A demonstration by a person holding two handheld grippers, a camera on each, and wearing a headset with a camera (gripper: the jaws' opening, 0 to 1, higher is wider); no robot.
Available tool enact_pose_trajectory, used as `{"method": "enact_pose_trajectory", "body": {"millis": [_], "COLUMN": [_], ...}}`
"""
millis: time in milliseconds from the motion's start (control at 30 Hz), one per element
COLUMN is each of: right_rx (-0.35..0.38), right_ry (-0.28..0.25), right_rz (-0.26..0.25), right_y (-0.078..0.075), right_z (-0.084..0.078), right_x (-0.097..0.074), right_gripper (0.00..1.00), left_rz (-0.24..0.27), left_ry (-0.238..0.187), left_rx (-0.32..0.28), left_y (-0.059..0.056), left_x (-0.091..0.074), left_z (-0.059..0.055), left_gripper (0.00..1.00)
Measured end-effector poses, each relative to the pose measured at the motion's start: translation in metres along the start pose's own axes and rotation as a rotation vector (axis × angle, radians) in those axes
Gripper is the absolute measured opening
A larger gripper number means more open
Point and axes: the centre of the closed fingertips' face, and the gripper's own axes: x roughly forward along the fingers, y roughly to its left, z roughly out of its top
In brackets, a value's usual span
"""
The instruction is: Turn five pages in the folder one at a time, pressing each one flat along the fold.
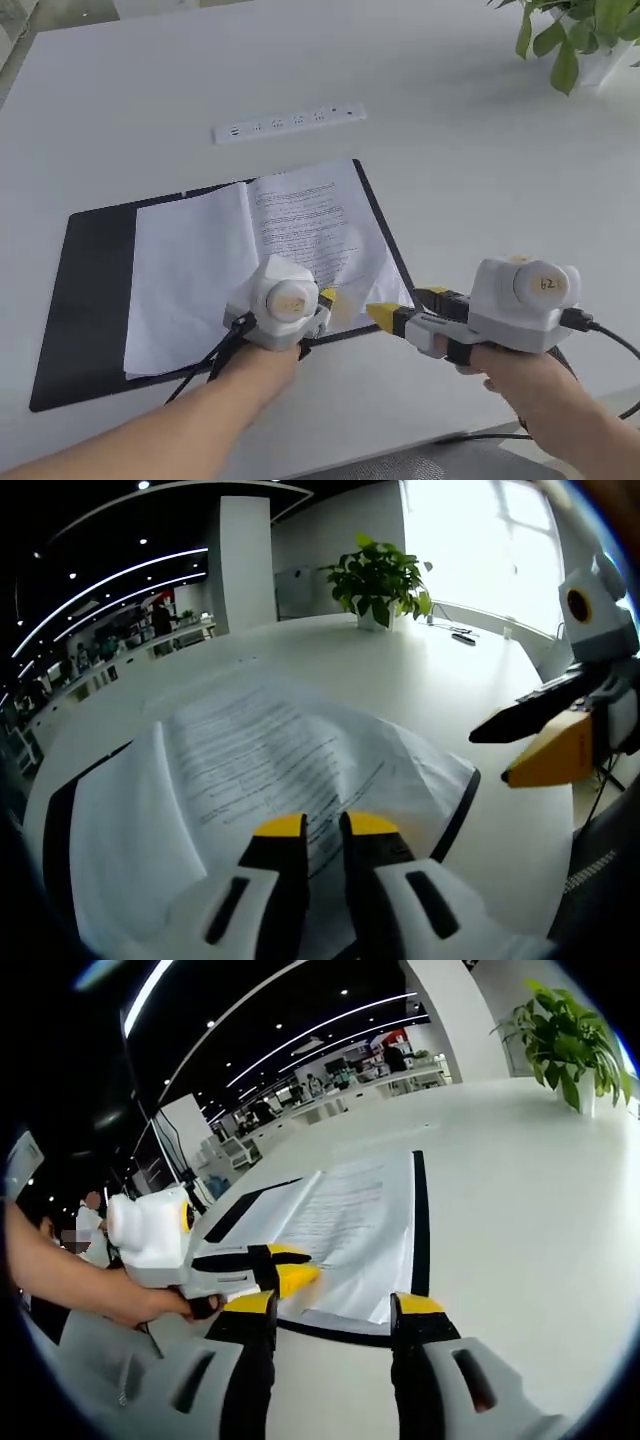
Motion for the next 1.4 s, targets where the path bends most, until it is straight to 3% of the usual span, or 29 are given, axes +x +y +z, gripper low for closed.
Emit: {"method": "enact_pose_trajectory", "body": {"millis": [233, 600, 1400], "right_rx": [0.017, 0.059, 0.137], "right_ry": [0.011, 0.024, 0.018], "right_rz": [-0.004, 0.004, 0.0], "right_y": [-0.01, -0.013, -0.02], "right_z": [0.002, -0.004, -0.008], "right_x": [0.01, 0.018, 0.018], "right_gripper": [0.43, 0.42, 0.32], "left_rz": [0.0, 0.0, 0.001], "left_ry": [0.0, -0.003, -0.006], "left_rx": [-0.003, -0.004, -0.002], "left_y": [0.0, 0.001, 0.001], "left_x": [0.0, 0.001, 0.002], "left_z": [0.0, 0.001, 0.002], "left_gripper": [0.12, 0.12, 0.12]}}
